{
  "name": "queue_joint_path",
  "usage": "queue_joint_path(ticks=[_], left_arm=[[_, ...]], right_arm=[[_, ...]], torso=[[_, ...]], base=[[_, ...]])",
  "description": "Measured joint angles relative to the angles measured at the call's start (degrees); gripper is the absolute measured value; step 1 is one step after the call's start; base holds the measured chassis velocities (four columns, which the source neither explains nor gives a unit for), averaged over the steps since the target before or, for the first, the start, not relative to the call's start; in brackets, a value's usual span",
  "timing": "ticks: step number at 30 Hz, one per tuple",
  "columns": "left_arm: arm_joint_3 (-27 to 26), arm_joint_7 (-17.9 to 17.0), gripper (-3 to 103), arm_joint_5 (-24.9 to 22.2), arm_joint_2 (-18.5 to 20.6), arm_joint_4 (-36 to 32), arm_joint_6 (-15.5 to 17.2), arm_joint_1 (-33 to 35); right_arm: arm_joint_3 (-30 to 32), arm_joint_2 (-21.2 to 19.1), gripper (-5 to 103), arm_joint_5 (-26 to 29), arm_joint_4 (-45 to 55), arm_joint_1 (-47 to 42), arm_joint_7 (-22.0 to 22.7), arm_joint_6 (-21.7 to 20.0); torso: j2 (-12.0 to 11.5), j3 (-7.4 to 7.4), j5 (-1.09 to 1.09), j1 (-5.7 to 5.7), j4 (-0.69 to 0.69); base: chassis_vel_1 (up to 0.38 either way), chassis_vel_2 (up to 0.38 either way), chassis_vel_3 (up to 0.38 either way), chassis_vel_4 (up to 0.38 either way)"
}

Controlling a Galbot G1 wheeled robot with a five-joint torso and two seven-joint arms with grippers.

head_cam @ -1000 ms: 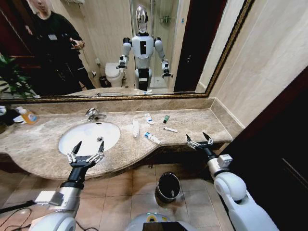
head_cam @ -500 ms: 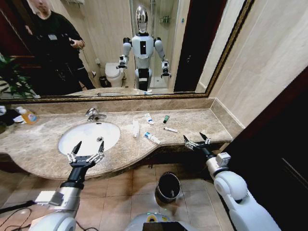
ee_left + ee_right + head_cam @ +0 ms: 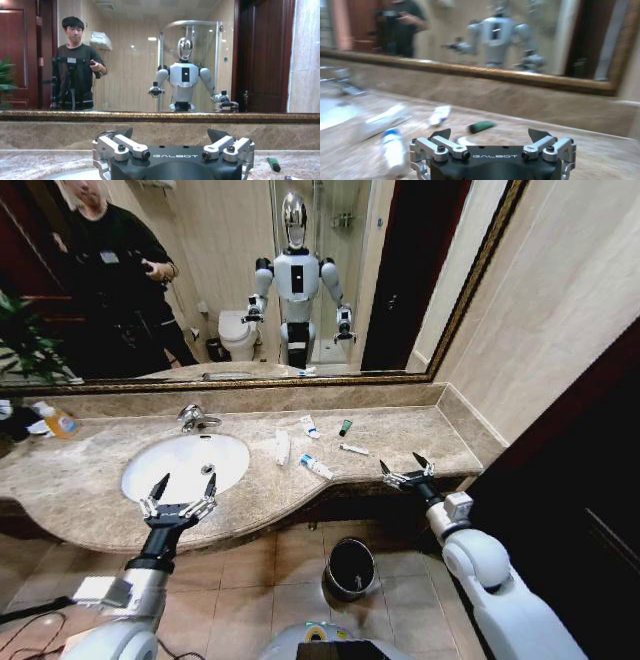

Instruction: Pick up the trash from the sink and place it in the trash bin.

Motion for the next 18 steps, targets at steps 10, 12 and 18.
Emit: queue_joint_path(ticks=[10, 12, 18], left_arm=[[0.01, 0.01, 100, 0.0, 0.0, 0.0, 0.0, 0.01], [0.0, 0.0, 100, 0.0, 0.0, 0.0, 0.0, 0.0], [0.01, 0.0, 100, 0.0, 0.0, 0.0, 0.0, 0.0]], right_arm=[[-4.6, -9.46, 100, 4.26, -15.85, 12.65, -18.51, 1.15], [-6.7, -9.27, 100, 4.28, -17.75, 15.0, -18.1, 0.76], [-13.96, -8.67, 100, 5.05, -21.35, 21.09, -16.42, -0.24]], torso=[[0.0, 0.0, 0.02, 0.0, 0.0], [0.0, 0.01, -0.01, 0.0, 0.01], [0.0, 0.01, -0.01, 0.0, 0.01]], base=[[0.0, 0.0, 0.0, 0.0], [0.0, 0.0, 0.0, 0.0], [0.0, 0.0, 0.0, 0.0]])
